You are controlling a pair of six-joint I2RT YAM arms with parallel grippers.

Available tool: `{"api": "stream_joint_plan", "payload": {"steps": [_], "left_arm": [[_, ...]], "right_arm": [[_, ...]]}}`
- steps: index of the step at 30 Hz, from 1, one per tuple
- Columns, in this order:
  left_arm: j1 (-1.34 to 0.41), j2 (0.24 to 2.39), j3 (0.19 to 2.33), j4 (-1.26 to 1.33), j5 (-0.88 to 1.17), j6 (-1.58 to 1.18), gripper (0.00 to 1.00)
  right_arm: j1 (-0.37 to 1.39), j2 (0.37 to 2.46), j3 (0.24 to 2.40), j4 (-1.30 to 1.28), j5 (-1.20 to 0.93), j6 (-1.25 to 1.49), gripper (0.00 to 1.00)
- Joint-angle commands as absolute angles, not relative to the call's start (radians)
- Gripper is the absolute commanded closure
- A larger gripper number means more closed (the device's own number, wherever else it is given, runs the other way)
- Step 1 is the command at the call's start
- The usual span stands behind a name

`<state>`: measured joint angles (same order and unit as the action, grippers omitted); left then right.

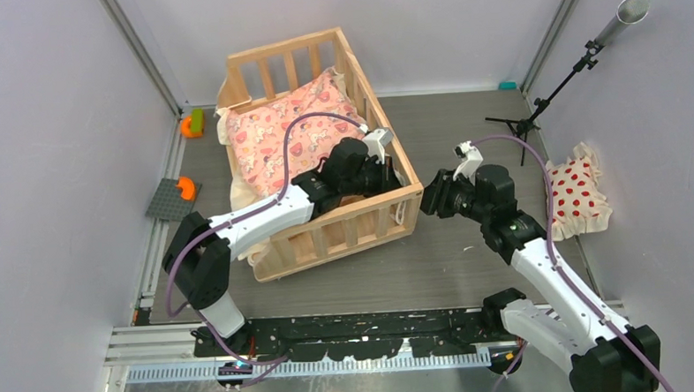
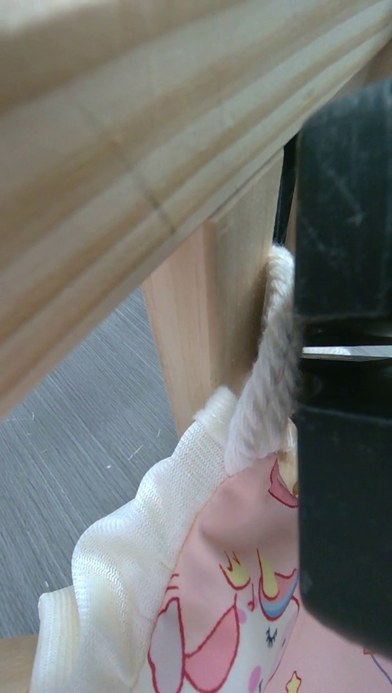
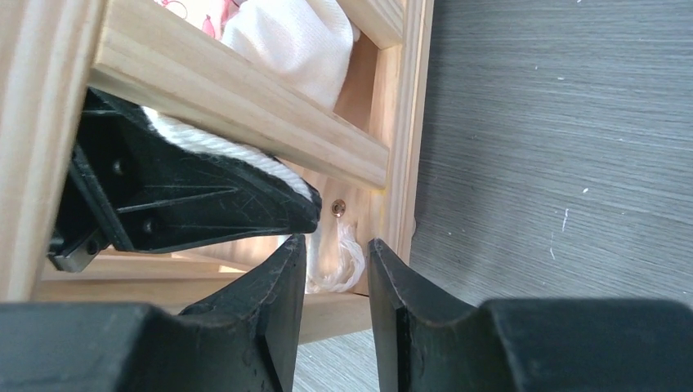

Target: Set up the pet bed

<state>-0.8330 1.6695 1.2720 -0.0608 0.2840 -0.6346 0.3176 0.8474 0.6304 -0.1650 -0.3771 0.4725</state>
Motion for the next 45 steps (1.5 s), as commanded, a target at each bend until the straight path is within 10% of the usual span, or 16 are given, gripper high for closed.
{"api": "stream_joint_plan", "payload": {"steps": [1, 21, 45], "left_arm": [[-0.807, 1.729, 1.292, 0.055, 0.042, -0.587, 1.00], [-0.807, 1.789, 1.323, 0.074, 0.079, -0.580, 1.00], [-0.815, 1.685, 1.064, 0.405, -0.155, -0.609, 1.00]], "right_arm": [[0.336, 0.901, 0.668, -0.127, -0.491, 0.473, 0.60], [0.336, 1.047, 0.638, 0.076, -0.568, 0.545, 0.64], [0.334, 0.953, 0.769, -0.271, -0.489, 0.405, 0.64]]}}
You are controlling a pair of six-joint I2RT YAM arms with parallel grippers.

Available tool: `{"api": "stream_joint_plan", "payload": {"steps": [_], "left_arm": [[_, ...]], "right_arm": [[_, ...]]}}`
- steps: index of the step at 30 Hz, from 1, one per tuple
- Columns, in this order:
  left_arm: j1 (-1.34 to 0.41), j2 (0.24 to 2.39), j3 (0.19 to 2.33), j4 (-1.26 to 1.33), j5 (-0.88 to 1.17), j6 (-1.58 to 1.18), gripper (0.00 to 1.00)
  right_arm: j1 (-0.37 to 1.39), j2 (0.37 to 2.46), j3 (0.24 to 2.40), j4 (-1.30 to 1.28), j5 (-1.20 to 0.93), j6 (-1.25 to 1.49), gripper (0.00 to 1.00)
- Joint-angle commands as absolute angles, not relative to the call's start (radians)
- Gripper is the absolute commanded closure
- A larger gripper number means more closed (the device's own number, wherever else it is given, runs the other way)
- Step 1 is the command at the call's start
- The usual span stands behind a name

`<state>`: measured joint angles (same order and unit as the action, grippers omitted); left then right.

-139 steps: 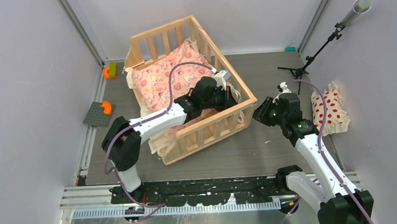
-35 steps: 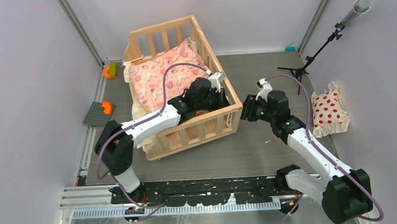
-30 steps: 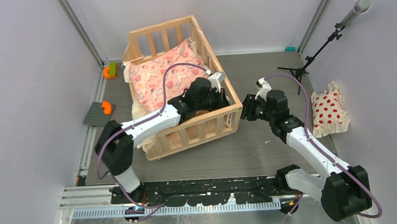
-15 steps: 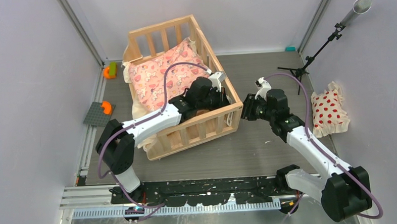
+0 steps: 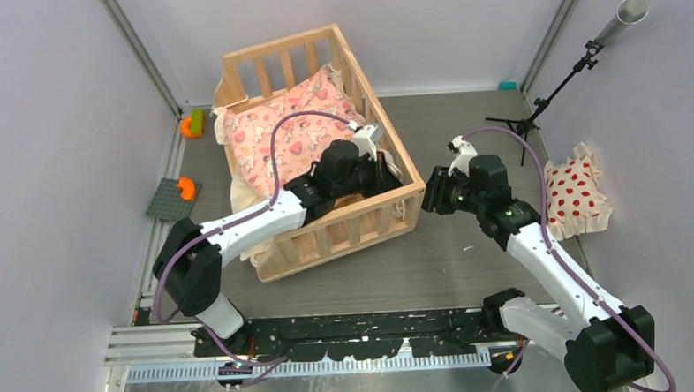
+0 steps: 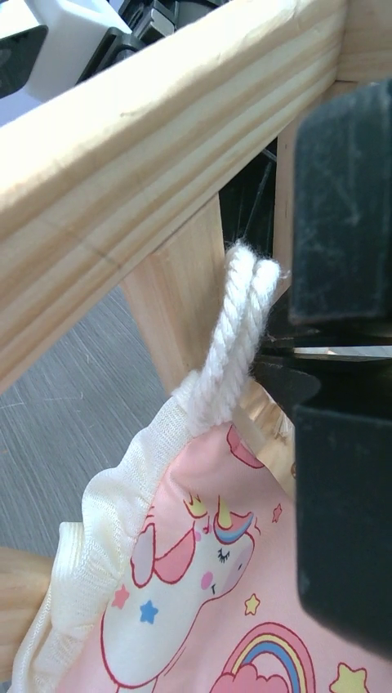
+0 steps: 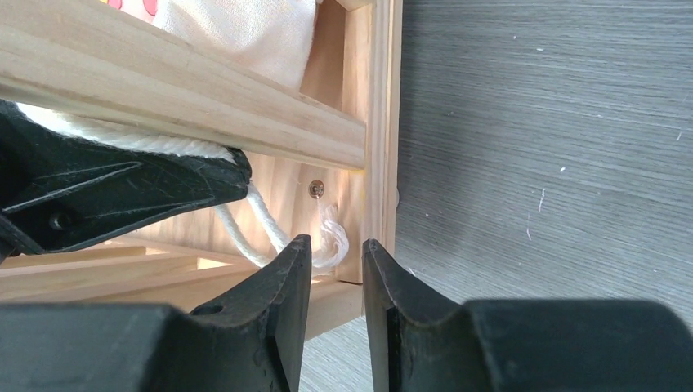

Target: Set up the pet bed

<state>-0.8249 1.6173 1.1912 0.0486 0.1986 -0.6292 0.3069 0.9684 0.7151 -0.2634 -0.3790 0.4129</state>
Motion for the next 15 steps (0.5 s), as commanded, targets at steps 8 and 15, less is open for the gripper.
{"api": "stream_joint_plan", "payload": {"steps": [8, 15], "left_arm": [[-0.819, 1.715, 1.069, 0.428, -0.135, -0.617, 1.00], [-0.820, 1.722, 1.081, 0.415, -0.188, -0.611, 1.00]], "right_arm": [[0.335, 0.989, 0.804, -0.215, -0.577, 0.377, 0.63], [0.323, 1.075, 0.886, -0.211, -0.692, 0.330, 0.64]]}}
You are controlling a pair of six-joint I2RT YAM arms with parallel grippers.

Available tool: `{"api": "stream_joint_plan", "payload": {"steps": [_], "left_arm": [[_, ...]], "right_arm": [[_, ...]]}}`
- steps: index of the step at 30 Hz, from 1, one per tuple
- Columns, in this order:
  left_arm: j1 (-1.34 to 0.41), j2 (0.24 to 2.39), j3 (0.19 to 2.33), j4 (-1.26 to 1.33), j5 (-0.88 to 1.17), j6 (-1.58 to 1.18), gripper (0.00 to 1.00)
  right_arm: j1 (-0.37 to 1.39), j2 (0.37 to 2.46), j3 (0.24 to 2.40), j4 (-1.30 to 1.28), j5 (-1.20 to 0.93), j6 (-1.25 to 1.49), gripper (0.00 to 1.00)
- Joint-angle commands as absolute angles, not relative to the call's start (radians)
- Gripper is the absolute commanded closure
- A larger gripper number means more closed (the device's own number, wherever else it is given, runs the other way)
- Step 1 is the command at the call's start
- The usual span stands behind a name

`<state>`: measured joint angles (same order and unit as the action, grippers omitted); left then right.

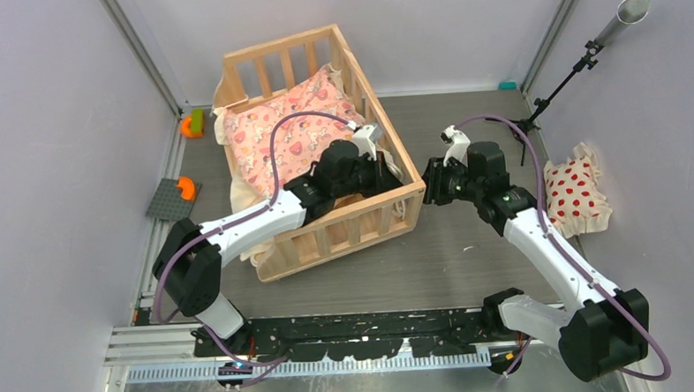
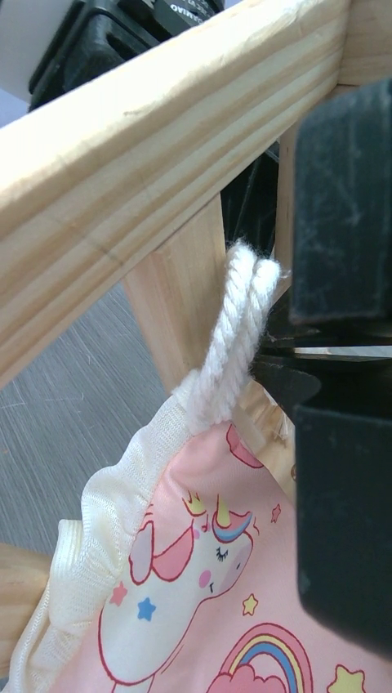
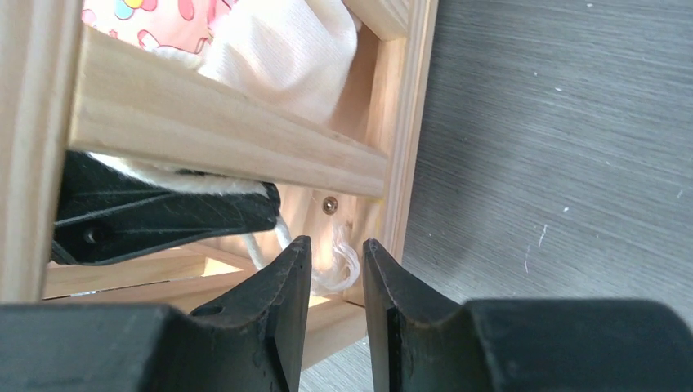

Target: Set up the pet bed

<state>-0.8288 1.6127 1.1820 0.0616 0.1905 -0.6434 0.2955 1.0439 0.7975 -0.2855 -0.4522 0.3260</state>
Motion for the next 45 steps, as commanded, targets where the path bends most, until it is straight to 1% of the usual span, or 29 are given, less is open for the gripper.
{"api": "stream_joint_plan", "payload": {"steps": [1, 5, 18, 23, 27, 33, 45], "left_arm": [[-0.819, 1.724, 1.082, 0.416, -0.198, -0.610, 1.00], [-0.820, 1.730, 1.079, 0.419, -0.224, -0.609, 1.00], [-0.821, 1.768, 1.112, 0.417, -0.215, -0.609, 1.00], [-0.821, 1.775, 1.120, 0.391, -0.238, -0.595, 1.00], [-0.820, 1.775, 1.114, 0.390, -0.254, -0.588, 1.00], [-0.820, 1.784, 1.118, 0.396, -0.252, -0.589, 1.00], [-0.821, 1.798, 1.136, 0.405, -0.236, -0.597, 1.00]], "right_arm": [[0.319, 1.087, 0.897, -0.210, -0.706, 0.326, 0.64], [0.308, 1.130, 0.922, -0.211, -0.768, 0.314, 0.64], [0.306, 1.155, 0.882, -0.196, -0.820, 0.296, 0.64], [0.301, 1.153, 0.942, -0.304, -0.845, 0.218, 0.67], [0.295, 1.170, 1.015, -0.396, -0.888, 0.164, 0.63], [0.286, 1.209, 1.047, -0.406, -0.940, 0.155, 0.58], [0.286, 1.314, 1.047, -0.431, -0.995, 0.125, 0.56]]}}
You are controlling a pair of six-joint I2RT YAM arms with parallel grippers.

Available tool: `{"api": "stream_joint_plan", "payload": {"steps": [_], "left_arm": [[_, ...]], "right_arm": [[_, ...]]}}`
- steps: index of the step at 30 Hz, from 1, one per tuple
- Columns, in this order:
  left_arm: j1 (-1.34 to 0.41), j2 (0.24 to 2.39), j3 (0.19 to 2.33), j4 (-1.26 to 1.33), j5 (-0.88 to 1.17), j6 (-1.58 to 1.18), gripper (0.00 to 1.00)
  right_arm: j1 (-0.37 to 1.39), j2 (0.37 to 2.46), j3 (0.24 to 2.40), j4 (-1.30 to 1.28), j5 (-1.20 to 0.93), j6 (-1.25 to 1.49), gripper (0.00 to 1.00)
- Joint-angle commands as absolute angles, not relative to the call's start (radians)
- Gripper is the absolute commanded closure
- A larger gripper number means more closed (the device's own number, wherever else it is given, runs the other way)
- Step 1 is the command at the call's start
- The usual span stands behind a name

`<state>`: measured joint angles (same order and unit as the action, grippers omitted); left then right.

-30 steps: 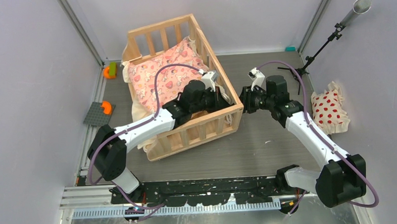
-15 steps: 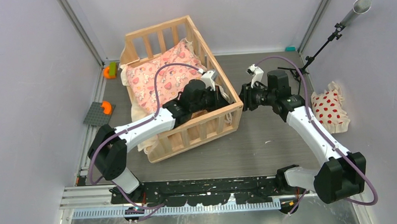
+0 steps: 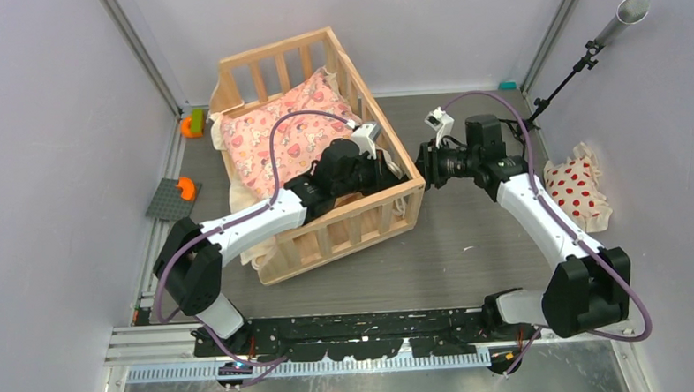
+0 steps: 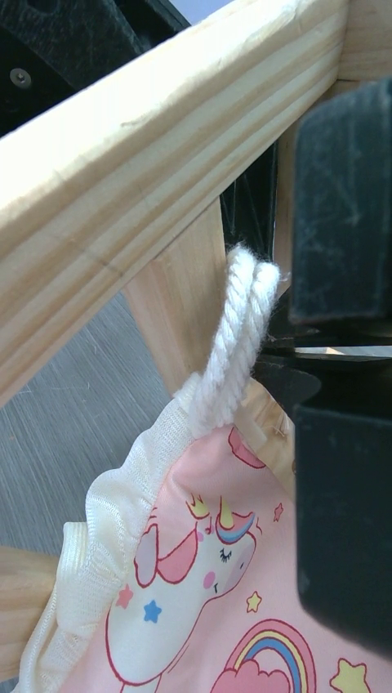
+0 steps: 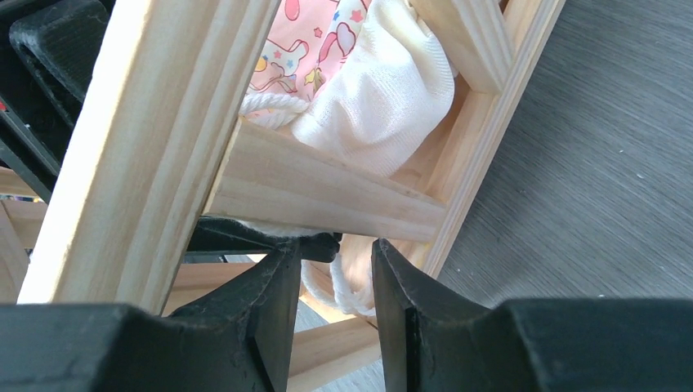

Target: Set up the pet bed

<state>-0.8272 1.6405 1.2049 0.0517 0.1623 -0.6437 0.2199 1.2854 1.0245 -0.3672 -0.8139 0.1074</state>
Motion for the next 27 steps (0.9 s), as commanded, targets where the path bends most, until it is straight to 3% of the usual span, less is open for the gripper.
{"api": "stream_joint_plan", "payload": {"steps": [1, 11, 22, 27], "left_arm": [[-0.821, 1.798, 1.137, 0.403, -0.236, -0.596, 1.00], [-0.820, 1.810, 1.162, 0.388, -0.204, -0.579, 1.00], [-0.819, 1.815, 1.180, 0.378, -0.184, -0.573, 1.00], [-0.820, 1.806, 1.168, 0.378, -0.176, -0.548, 1.00]], "right_arm": [[0.286, 1.322, 1.050, -0.451, -0.997, 0.112, 0.56], [0.287, 1.464, 1.214, -0.821, -0.993, -0.186, 0.63], [0.286, 1.424, 1.118, -0.622, -0.833, -0.106, 0.65], [0.287, 1.389, 1.187, -0.738, -0.890, -0.306, 0.64]]}}
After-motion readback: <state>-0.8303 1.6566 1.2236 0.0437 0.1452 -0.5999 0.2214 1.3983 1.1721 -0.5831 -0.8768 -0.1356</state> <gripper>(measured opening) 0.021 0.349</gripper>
